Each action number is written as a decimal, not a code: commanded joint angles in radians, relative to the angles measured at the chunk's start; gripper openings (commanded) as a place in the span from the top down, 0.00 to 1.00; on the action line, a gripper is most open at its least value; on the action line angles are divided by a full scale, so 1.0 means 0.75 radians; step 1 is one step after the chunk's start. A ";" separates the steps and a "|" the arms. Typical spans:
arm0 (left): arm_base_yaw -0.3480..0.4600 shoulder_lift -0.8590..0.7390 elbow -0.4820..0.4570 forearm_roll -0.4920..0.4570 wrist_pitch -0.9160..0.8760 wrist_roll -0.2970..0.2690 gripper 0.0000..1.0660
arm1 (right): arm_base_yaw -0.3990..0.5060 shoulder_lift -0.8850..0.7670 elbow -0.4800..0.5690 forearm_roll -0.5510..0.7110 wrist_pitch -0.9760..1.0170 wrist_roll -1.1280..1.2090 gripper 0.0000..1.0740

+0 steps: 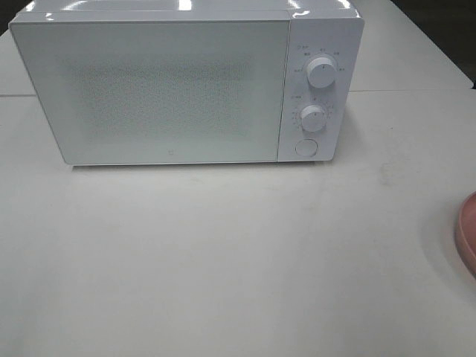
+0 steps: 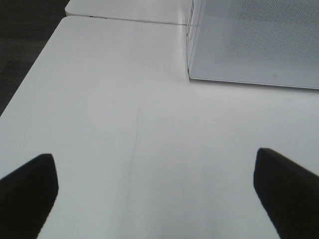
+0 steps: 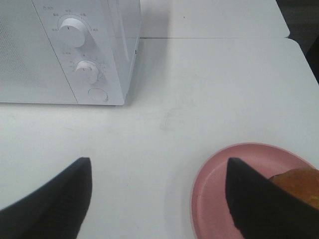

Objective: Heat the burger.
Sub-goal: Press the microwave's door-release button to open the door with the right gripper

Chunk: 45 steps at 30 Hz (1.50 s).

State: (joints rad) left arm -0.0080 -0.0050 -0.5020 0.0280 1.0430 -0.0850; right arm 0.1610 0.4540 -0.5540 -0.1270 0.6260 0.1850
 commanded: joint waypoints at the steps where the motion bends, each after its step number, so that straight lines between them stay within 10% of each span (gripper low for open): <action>1: 0.001 -0.029 0.003 0.005 -0.011 -0.003 0.06 | -0.005 0.047 0.001 0.000 -0.081 0.004 0.33; 23: 0.001 -0.029 0.003 0.005 -0.011 -0.003 0.06 | -0.005 0.537 0.019 -0.011 -0.564 0.004 0.33; 45: 0.001 -0.029 0.003 0.005 -0.011 -0.003 0.06 | -0.001 0.873 0.325 0.205 -1.484 -0.259 0.33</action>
State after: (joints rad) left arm -0.0080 -0.0050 -0.5020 0.0280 1.0430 -0.0850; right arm 0.1610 1.1110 -0.3120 0.0090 -0.4530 0.0220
